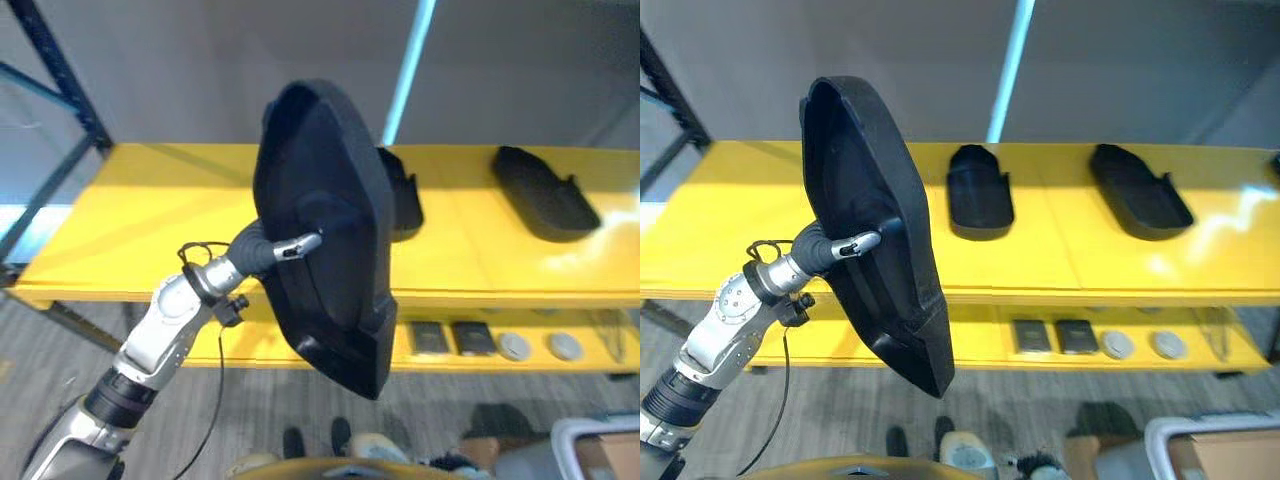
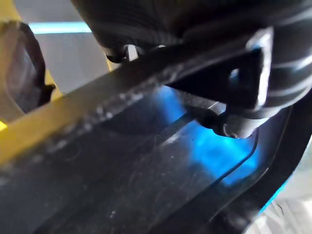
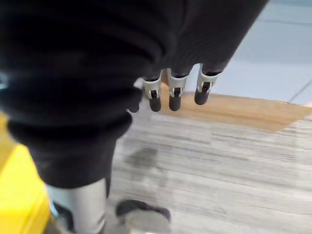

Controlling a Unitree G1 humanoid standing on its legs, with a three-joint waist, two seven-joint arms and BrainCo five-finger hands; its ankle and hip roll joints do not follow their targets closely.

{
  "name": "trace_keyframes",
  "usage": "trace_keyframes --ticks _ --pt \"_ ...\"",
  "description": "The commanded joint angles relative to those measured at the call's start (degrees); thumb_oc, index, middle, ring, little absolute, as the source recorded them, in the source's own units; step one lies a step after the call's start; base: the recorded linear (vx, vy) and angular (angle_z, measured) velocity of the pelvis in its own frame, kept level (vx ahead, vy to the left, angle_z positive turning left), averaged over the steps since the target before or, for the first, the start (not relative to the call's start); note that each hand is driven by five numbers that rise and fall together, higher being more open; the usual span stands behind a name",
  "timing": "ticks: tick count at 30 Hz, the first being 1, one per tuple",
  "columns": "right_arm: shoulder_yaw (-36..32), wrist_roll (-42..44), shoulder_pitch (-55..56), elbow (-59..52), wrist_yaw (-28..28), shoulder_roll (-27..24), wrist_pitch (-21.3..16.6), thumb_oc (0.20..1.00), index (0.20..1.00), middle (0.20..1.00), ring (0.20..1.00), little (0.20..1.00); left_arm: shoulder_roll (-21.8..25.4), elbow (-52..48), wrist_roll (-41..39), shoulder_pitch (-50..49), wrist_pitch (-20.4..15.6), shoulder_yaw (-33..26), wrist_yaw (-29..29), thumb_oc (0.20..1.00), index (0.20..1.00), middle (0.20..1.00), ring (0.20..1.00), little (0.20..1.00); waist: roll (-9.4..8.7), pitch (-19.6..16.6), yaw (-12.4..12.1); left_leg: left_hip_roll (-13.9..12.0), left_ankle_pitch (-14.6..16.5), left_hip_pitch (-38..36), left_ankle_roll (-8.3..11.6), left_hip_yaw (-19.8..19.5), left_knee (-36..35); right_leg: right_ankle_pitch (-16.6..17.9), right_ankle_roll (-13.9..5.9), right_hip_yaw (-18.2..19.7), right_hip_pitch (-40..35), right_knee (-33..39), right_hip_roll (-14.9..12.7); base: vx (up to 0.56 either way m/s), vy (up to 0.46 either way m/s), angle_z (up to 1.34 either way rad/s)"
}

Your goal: Move parts from the plastic box to the shelf.

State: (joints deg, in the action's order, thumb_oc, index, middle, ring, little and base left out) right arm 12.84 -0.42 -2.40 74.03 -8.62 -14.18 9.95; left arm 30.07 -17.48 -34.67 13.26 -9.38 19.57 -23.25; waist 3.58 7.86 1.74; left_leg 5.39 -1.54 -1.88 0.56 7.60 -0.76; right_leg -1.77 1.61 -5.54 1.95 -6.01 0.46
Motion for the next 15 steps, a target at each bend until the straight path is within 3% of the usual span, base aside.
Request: trace_keyframes --ticks 1,3,5,6,8,9,10,12,13,14,15 --pt "2.6 -2.9 -2.1 3.9 5.6 -2.3 1.2 1.0 1.0 1.0 1.0 1.0 -2.7 -2.7 -5.6 3.2 2.1 -2.6 -1.6 0.2 0.2 0.2 0.2 0.2 -2.95 0.3 -1.1 -1.2 -1.5 5.7 0.95 -3.2 16.1 6.8 -5.09 -0.3 -7.7 7.5 -3.5 0.04 0.15 0.17" --pt "3.1 2.7 -2.3 5.2 5.9 -3.2 1.4 1.0 1.0 1.0 1.0 1.0 -2.8 -1.9 -5.4 1.9 2.5 -2.6 -2.3 0.2 0.2 0.2 0.2 0.2 -2.73 0.1 -1.3 -4.6 -1.5 4.6 1.39 -2.6 12.0 6.3 -5.45 -0.8 -7.5 6.7 -3.9 0.07 0.238 0.14" --pt "1.9 10.2 -3.2 5.4 7.8 -3.5 2.1 1.0 1.0 1.0 1.0 1.0 -2.9 -1.7 -4.5 0.6 1.9 -2.3 -0.7 0.2 0.2 0.2 0.2 0.2 -2.1 -0.4 -1.0 -8.2 -3.4 1.8 2.41 -2.9 6.5 5.9 -5.69 -0.6 -7.5 6.5 -4.2 0.18 0.522 0.11" --pt "0.1 7.7 -4.3 4.5 9.3 -4.4 1.9 1.0 1.0 1.0 1.0 1.0 -2.7 -1.5 -4.4 -1.1 1.1 -3.6 1.5 0.2 0.2 0.2 0.2 0.2 -1.08 -0.9 -0.7 -15.2 -10.3 0.3 5.55 -3.9 -1.5 5.0 -6.28 1.1 -8.7 7.2 -5.4 0.24 0.696 0.02" --pt "0.0 6.3 -4.1 4.1 9.8 -5.0 2.3 1.0 1.0 1.0 1.0 1.0 -2.5 -1.1 -3.1 -1.3 0.5 -4.2 2.6 0.2 0.2 0.2 0.2 0.2 -0.82 -0.8 -0.7 -17.1 -11.9 0.6 6.41 -4.4 -2.7 4.5 -6.55 1.6 -9.1 7.0 -6.1 0.18 0.725 -0.21" --pt "-0.5 6.3 -3.4 4.1 9.5 -5.5 4.1 1.0 1.0 1.0 1.0 1.0 -1.8 1.0 -1.7 -1.1 0.0 -5.6 3.1 0.2 0.2 0.2 0.2 0.2 -0.03 -0.7 -0.4 -18.6 -9.9 0.2 6.88 -5.1 -3.8 3.4 -7.63 1.6 -9.0 5.2 -8.4 0.12 0.653 -0.38" --pt "-0.5 6.3 -3.4 4.1 9.5 -5.5 4.1 1.0 1.0 1.0 1.0 1.0 -1.8 1.1 -1.7 -1.0 0.0 -5.6 3.1 0.2 0.2 0.2 0.2 0.2 -0.06 -0.7 -0.4 -18.6 -9.8 0.2 6.85 -5.1 -3.8 3.3 -7.65 1.6 -9.0 5.2 -8.5 0.18 0.871 -0.42" --pt "-2.0 10.1 -2.3 4.8 5.0 -5.0 3.7 1.0 1.0 1.0 1.0 1.0 0.0 4.0 -0.9 0.3 2.3 -4.8 3.8 0.2 0.2 0.2 0.2 0.2 0.77 -0.9 0.0 -17.7 -6.8 -1.7 6.5 -3.6 -4.2 3.3 -9.73 -0.7 -9.0 3.0 -11.7 0.2 0.555 -0.24" --pt "-3.2 17.9 -1.8 3.8 0.2 -4.3 2.0 1.0 1.0 1.0 1.0 1.0 1.0 4.8 -0.7 1.3 3.0 -4.0 4.2 0.2 0.2 0.2 0.2 0.2 0.6 -1.1 0.1 -16.5 -5.9 -2.3 5.63 -3.2 -4.2 4.5 -10.81 -1.1 -8.7 2.7 -13.2 0.22 0.331 0.12" --pt "-5.5 18.7 -1.6 1.8 -0.8 -3.4 3.1 1.0 1.0 1.0 1.0 1.0 1.9 5.1 0.1 2.3 4.1 -3.8 5.6 0.2 0.2 0.2 0.2 0.2 -0.05 -1.3 0.6 -14.8 -4.6 -3.4 4.61 -2.2 -4.2 8.0 -11.68 -1.0 -7.4 1.9 -15.6 0.17 0.215 0.02" --pt "-5.9 17.1 -1.5 1.5 -0.6 -3.2 3.2 1.0 1.0 1.0 1.0 1.0 2.1 5.1 0.5 2.5 4.2 -3.8 6.1 0.2 0.2 0.2 0.2 0.2 -0.21 -1.3 0.5 -14.5 -4.3 -3.5 4.41 -2.0 -4.2 8.5 -11.82 -0.9 -7.2 1.8 -15.9 0.15 0.196 -0.17"
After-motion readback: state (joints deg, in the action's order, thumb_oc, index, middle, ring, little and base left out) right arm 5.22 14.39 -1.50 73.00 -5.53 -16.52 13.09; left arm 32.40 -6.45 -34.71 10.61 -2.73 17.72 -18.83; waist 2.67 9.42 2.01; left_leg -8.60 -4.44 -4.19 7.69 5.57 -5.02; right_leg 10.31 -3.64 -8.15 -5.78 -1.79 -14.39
